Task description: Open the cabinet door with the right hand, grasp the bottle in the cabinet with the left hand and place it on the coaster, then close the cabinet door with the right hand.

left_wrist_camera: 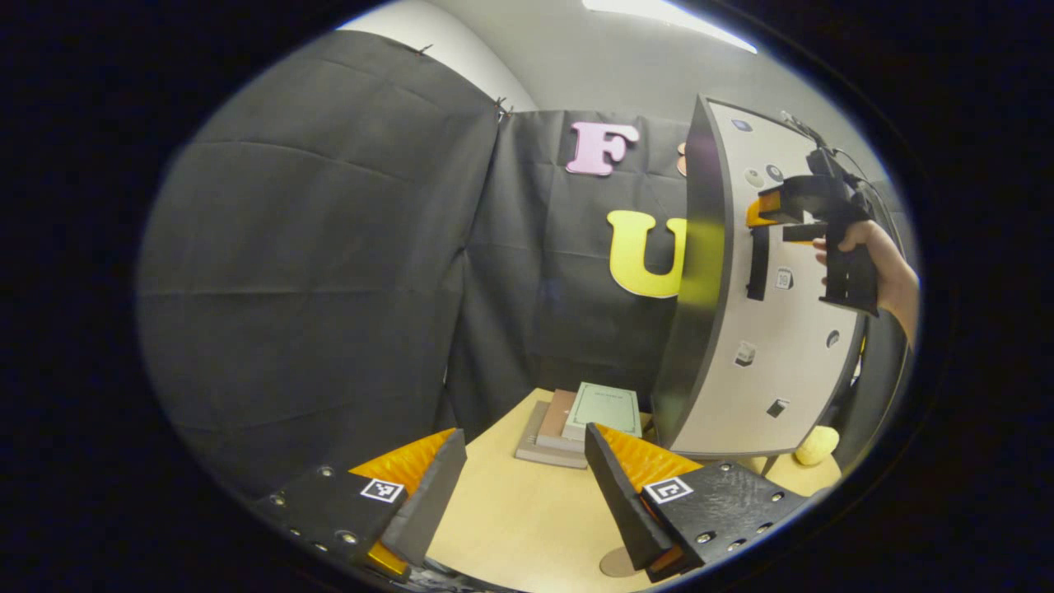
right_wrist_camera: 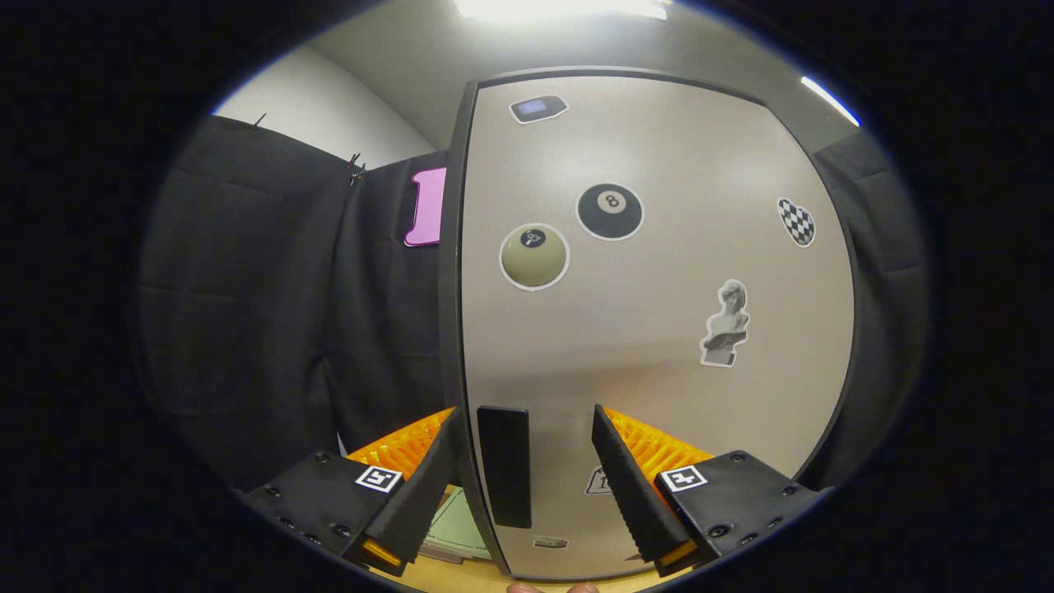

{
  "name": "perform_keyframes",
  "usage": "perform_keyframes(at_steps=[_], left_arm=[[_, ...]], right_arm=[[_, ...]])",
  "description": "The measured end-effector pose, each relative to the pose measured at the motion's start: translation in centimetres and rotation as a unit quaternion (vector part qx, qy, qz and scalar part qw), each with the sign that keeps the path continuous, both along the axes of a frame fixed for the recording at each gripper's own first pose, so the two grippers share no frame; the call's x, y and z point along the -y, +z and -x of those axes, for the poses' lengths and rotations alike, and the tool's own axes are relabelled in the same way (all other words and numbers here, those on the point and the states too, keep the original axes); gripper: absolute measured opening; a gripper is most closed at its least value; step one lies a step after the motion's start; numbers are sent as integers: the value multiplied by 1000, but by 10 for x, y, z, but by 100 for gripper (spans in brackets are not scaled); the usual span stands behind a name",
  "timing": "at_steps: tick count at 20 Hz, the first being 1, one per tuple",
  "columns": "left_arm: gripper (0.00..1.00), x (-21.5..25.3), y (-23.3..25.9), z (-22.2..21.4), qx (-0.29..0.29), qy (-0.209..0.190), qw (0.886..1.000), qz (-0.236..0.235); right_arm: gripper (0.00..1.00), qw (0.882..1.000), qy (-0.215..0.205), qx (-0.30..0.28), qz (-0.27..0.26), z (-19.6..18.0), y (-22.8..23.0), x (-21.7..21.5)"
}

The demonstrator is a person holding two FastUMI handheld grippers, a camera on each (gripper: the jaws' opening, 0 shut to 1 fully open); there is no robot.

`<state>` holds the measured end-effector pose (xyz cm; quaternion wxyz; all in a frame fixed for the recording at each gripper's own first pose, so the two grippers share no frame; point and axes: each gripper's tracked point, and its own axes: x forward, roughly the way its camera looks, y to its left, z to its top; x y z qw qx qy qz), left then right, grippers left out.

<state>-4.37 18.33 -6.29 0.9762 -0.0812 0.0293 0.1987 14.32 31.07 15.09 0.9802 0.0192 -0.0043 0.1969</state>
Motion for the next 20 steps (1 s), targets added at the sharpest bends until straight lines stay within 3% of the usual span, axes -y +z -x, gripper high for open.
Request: perform_keyframes(at_steps=[4,5,6,8,9,12,13,15,17,18,20], left_arm=[[89,-14,-5,-3,-5,12,1000,4],[87,-16,-4,-2,-4,14,1000,0],[87,-18,-3,-3,-3,16,1000,-4],[87,-22,-2,-2,-4,20,1000,-9],[87,-26,-1,-1,-4,22,1000,-10],[87,-29,-5,1,-7,26,1000,-3],[87,-30,-8,2,-9,26,1000,-1],[87,-32,-9,4,-9,27,1000,1],[87,-34,-8,5,-8,27,1000,0],[87,-35,-8,7,-8,27,1000,-1],[87,-35,-8,11,-9,26,1000,-3]], right_arm=[[94,1000,-3,-26,-1,-8,-13,-9],[98,1000,-2,-26,-4,-10,-13,-13],[84,1000,2,-27,-7,-8,-12,-17],[70,999,2,-33,-9,-7,-14,-20],[69,999,-1,-34,-9,-6,-14,-19],[36,999,-18,-44,-8,-7,-17,-17],[42,998,-21,-53,-8,-7,-20,-18],[36,997,-28,-66,-5,-4,-25,-17],[41,997,-37,-60,7,-4,-27,-14],[35,998,-40,-54,11,-4,-27,-15],[34,998,-42,-55,13,-4,-27,-16]])
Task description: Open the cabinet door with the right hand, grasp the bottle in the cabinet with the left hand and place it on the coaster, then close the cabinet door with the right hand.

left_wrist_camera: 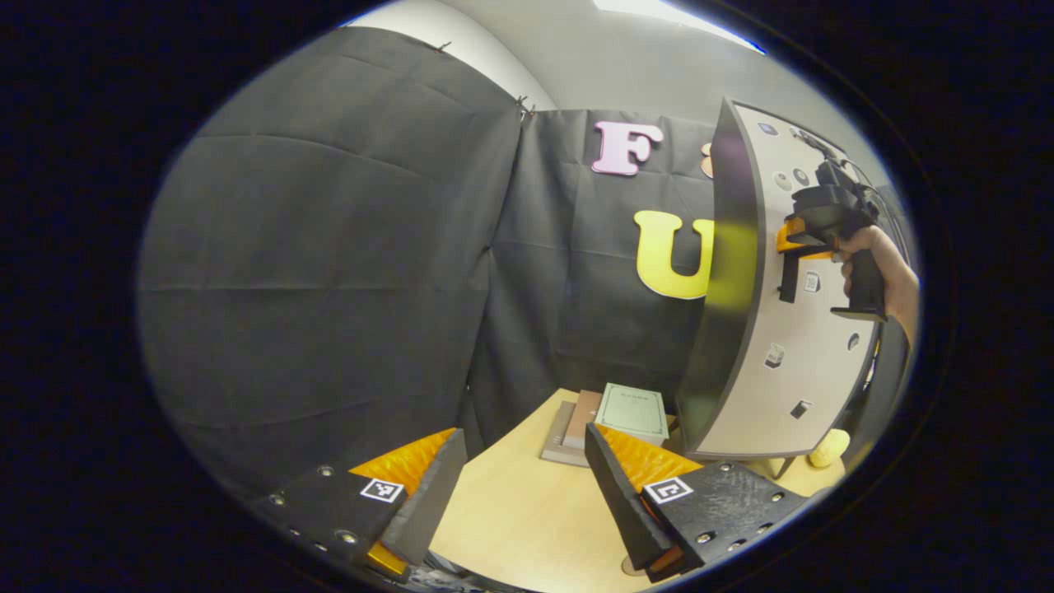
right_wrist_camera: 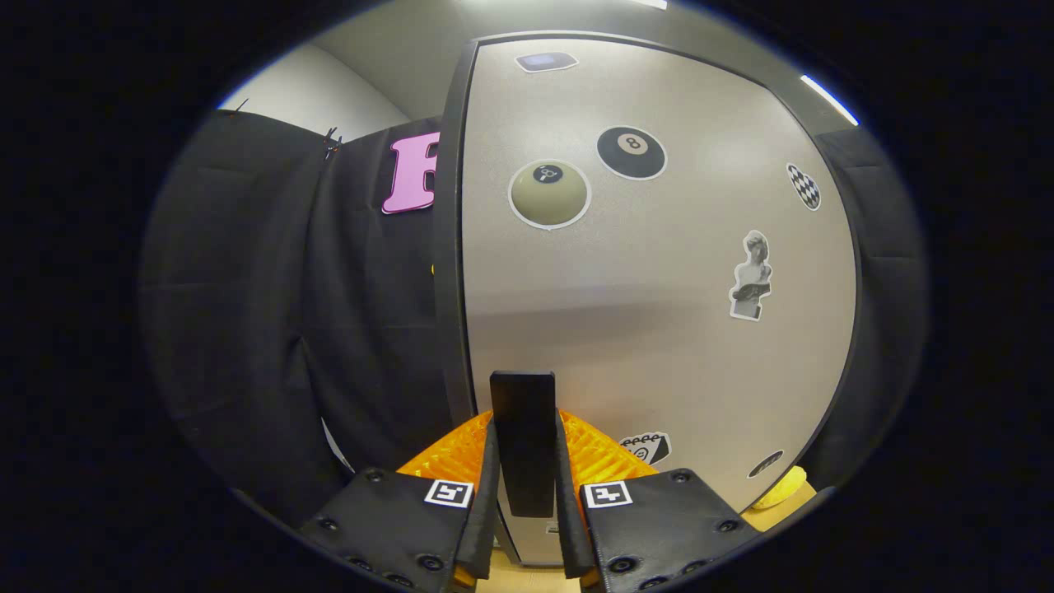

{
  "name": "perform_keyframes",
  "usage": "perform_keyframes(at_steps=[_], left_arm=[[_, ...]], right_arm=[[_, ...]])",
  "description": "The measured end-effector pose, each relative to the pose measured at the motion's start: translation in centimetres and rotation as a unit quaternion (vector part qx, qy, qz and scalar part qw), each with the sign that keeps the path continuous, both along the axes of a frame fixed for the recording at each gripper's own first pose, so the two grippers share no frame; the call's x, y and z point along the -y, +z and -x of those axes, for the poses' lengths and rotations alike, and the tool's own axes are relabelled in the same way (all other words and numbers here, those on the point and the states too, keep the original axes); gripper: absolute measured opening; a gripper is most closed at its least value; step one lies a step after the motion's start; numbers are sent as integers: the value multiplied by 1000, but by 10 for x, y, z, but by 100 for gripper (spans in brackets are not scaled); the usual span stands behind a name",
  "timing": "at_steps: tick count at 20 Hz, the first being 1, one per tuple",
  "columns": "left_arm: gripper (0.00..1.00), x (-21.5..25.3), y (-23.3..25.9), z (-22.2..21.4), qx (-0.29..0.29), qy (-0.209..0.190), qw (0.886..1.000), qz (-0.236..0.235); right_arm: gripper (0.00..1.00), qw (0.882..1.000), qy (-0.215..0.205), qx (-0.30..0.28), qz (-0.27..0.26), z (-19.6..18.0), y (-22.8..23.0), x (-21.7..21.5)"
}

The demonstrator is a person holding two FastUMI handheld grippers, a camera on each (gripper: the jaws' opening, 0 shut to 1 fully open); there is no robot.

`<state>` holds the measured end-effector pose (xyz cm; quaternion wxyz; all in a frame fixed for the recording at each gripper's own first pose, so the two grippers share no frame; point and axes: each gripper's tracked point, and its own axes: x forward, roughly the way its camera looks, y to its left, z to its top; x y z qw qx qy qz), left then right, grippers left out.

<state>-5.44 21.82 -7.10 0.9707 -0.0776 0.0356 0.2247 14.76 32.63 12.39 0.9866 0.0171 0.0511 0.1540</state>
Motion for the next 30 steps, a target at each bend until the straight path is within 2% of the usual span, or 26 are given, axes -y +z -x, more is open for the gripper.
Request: perform_keyframes(at_steps=[5,9,18,24,29,30], left_arm=[[88,-1,-4,13,-2,5,1000,2],[87,1,-11,19,-8,6,1000,11],[88,35,-12,20,-16,-30,999,-8],[87,68,9,28,6,-24,1000,-13],[87,98,18,45,2,-8,1000,-25],[87,106,22,49,3,-4,1000,-23]], right_arm=[[27,999,28,10,-20,2,0,1],[14,998,52,7,-18,6,1,1],[14,994,106,-8,3,34,1,11],[14,989,149,-12,-7,55,2,23],[14,981,191,-18,-12,58,-1,34],[12,980,200,-19,-13,56,-2,36]])
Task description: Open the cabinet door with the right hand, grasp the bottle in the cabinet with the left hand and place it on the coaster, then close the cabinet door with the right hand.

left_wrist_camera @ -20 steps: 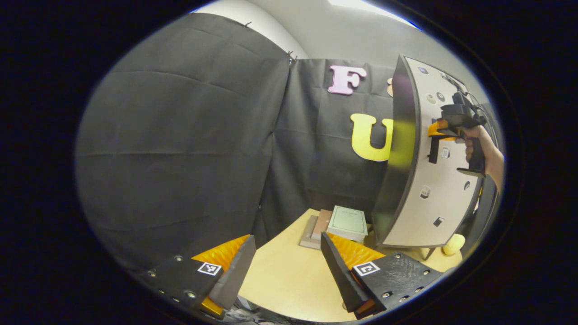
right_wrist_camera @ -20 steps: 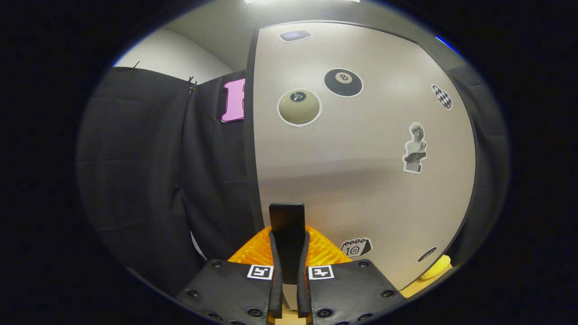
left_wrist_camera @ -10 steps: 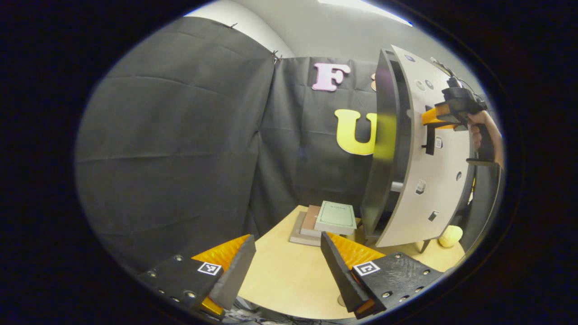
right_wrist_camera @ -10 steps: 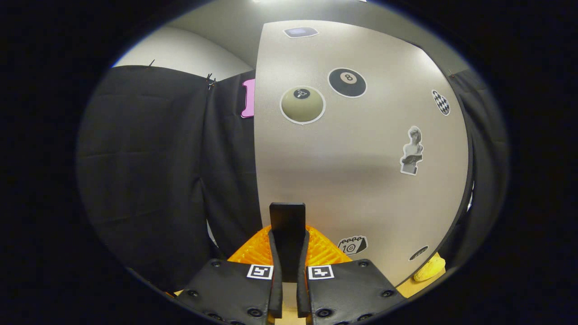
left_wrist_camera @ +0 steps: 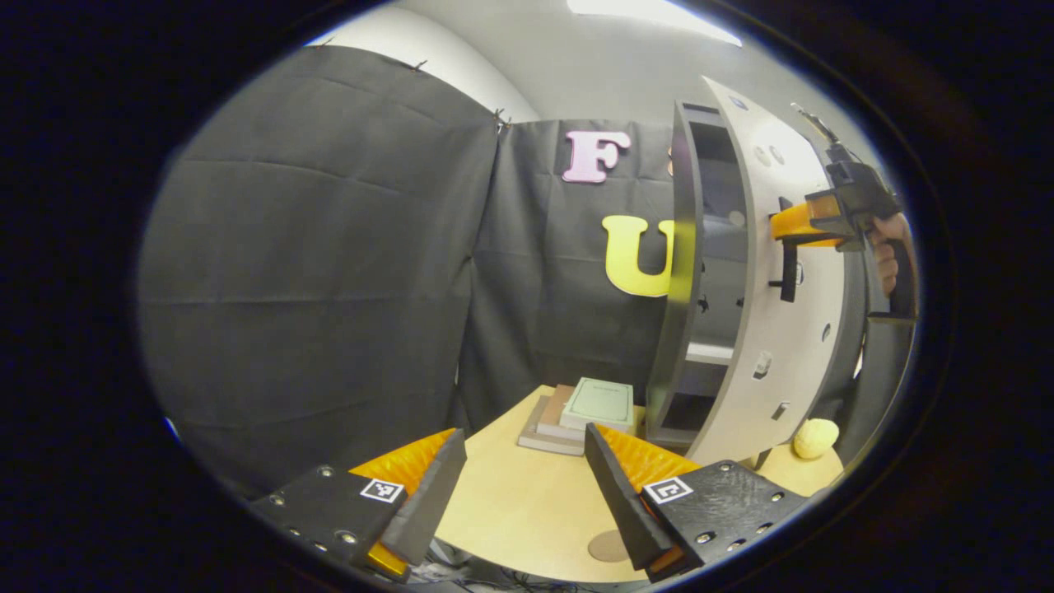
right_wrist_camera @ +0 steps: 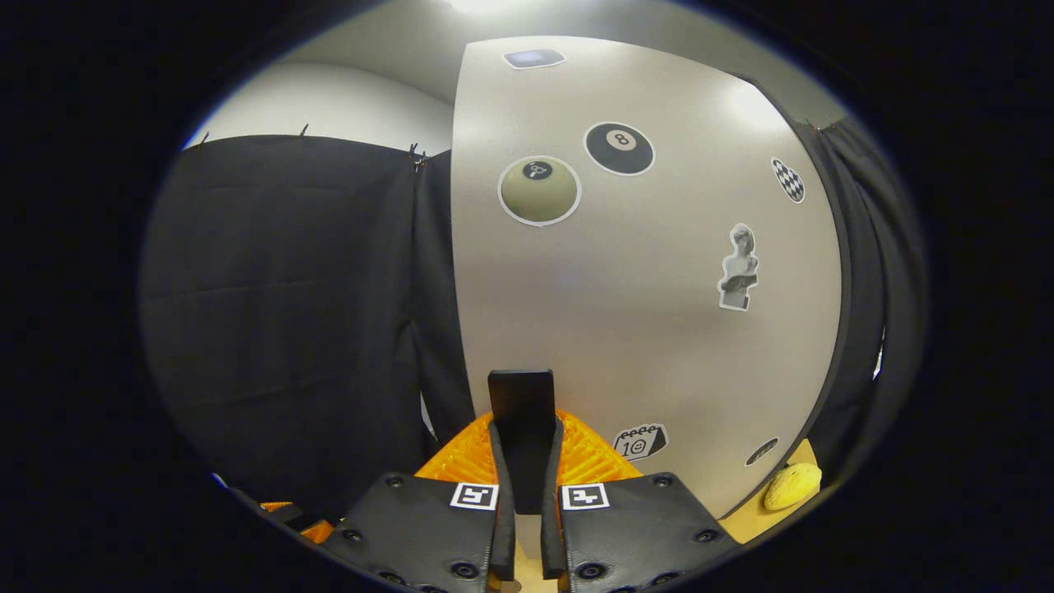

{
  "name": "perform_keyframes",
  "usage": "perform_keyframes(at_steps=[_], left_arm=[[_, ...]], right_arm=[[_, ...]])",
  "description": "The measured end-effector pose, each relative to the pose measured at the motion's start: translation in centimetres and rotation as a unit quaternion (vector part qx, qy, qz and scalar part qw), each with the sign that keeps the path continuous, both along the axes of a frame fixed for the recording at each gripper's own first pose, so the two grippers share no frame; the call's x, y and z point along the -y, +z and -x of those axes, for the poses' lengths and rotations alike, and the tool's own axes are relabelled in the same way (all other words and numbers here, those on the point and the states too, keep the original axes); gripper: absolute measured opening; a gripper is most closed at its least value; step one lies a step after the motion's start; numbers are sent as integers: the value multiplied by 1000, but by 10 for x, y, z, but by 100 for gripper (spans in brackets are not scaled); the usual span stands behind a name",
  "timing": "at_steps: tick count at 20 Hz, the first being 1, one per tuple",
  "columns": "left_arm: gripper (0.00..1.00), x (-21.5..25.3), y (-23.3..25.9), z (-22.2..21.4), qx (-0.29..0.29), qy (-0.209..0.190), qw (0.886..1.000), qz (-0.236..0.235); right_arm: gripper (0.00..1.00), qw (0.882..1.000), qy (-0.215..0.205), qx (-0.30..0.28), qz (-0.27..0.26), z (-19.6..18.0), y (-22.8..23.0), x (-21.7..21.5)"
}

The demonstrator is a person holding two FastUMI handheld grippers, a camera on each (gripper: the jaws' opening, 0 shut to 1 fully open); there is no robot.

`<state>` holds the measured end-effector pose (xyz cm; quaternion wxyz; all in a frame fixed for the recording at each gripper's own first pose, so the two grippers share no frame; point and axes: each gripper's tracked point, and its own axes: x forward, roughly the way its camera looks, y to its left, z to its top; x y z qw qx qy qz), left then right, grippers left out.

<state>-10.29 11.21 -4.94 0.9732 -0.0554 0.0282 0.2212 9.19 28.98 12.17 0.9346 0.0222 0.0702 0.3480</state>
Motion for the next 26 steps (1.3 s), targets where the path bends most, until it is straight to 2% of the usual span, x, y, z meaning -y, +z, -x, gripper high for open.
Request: perform_keyframes(at_steps=[1,5,7,15,26], left_arm=[[87,9,2,3,0,3,1000,1],[87,42,6,18,-5,11,1000,-5],[87,59,9,24,-8,13,1000,-10],[87,114,23,53,-10,27,999,-22],[87,188,23,86,-21,22,999,-27]], right_arm=[[14,1000,8,0,-2,5,1,0],[12,999,38,-1,-7,9,0,10],[14,999,49,-3,-9,14,0,14],[14,996,85,-4,-17,31,2,39],[14,996,85,-6,-37,49,4,85]])
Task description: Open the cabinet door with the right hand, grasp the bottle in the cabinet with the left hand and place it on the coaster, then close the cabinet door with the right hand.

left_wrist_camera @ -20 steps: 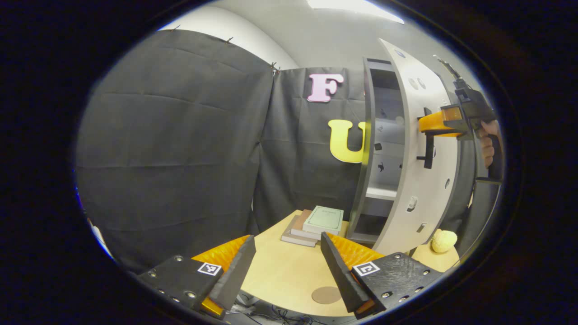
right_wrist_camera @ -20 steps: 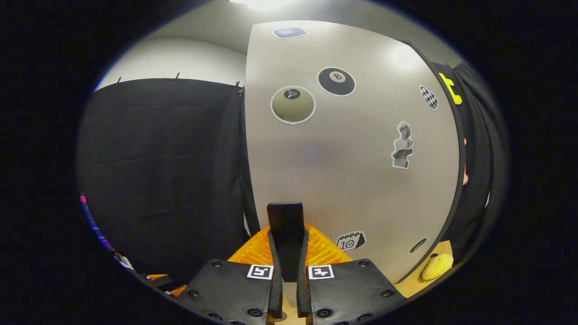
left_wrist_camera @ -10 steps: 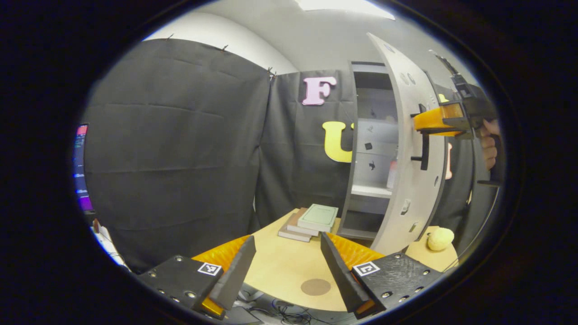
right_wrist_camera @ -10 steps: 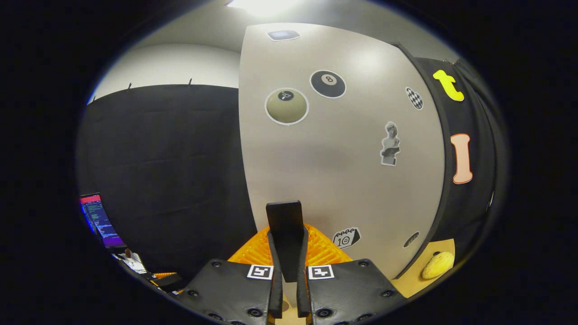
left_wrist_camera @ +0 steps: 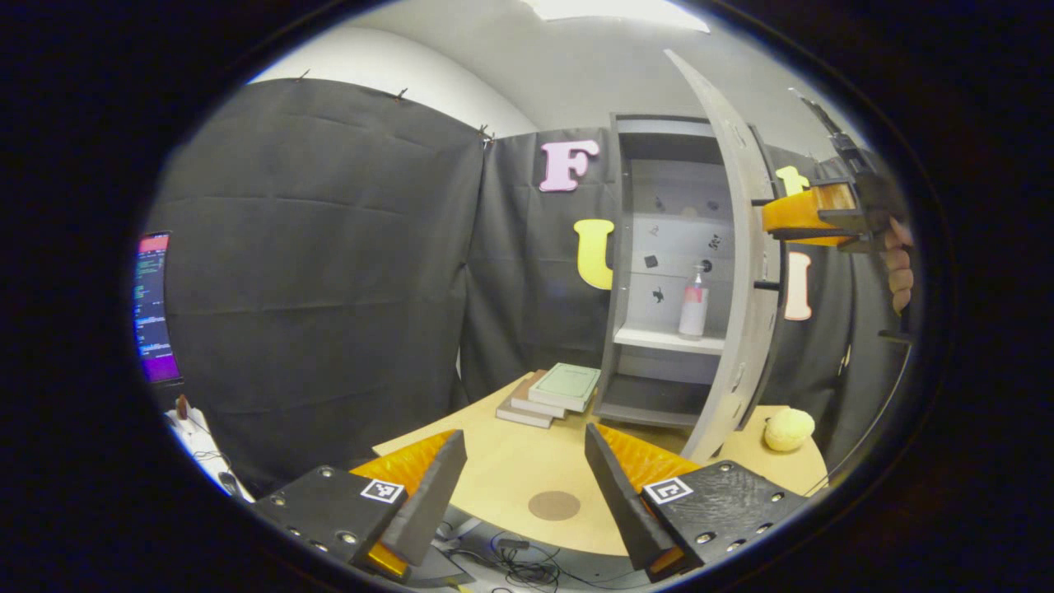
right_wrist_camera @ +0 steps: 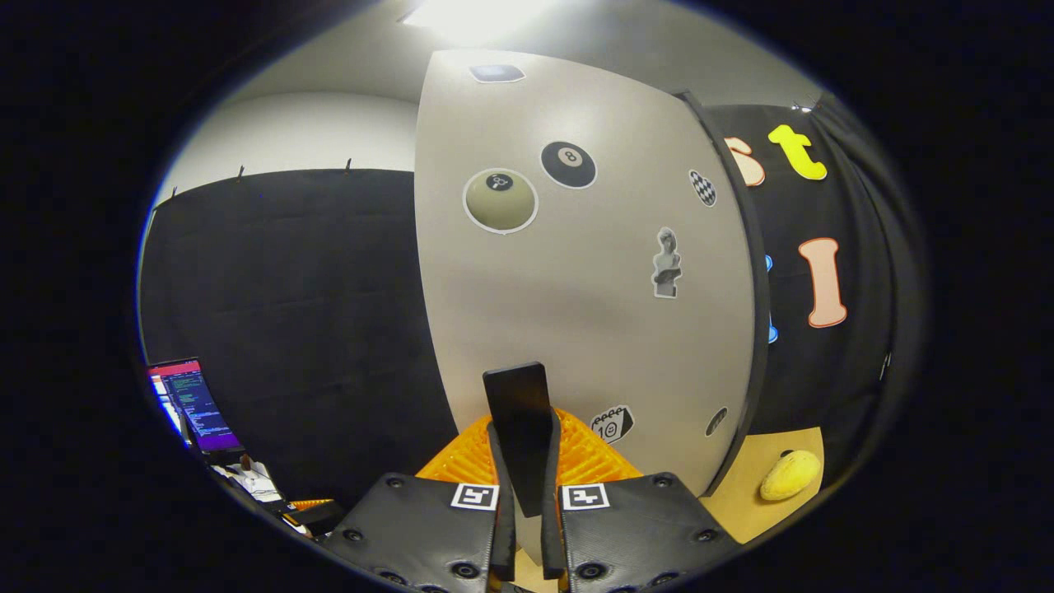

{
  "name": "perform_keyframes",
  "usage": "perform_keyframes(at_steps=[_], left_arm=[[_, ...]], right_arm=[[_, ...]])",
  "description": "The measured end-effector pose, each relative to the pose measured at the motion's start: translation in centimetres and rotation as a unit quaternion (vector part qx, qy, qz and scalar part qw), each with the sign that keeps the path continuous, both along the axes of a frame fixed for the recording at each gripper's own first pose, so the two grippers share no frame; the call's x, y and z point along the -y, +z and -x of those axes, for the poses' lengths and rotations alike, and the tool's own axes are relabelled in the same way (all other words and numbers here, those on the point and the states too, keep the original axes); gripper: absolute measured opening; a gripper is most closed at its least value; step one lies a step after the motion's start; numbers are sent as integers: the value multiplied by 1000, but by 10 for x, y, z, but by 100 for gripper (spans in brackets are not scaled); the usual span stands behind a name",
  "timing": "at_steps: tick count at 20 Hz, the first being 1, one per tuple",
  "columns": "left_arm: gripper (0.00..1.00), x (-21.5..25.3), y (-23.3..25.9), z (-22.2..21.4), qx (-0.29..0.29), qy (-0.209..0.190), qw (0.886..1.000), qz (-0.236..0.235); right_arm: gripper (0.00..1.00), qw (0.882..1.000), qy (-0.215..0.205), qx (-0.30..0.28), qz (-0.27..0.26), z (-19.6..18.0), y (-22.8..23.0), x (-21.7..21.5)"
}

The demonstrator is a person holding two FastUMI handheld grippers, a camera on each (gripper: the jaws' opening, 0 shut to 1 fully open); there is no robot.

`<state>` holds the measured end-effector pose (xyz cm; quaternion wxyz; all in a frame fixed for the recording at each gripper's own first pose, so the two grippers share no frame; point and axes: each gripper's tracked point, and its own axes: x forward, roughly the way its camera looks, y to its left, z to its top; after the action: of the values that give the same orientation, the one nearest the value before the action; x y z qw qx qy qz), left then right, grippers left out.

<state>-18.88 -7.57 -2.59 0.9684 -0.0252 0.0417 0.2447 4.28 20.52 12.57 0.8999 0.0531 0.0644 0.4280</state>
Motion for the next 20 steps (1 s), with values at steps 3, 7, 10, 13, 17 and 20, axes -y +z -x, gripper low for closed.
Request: perform_keyframes(at_steps=[3,7,10,13,17,20], left_arm=[[87,18,-1,-2,-10,-14,1000,-11],[88,42,-3,-25,-23,-57,998,-14],[88,54,0,-45,-25,-81,996,-5],[88,70,3,-68,-23,-119,993,6],[88,71,-4,-102,-39,-179,983,-3],[90,67,-13,-115,-56,-212,976,4]], right_arm=[[14,1000,-11,4,-8,0,1,11],[14,999,-30,3,-17,5,2,29],[14,999,-37,1,-25,3,2,39],[13,997,-71,6,-20,0,4,52],[13,991,-132,10,-9,2,5,74],[13,984,-180,12,0,5,7,94]])
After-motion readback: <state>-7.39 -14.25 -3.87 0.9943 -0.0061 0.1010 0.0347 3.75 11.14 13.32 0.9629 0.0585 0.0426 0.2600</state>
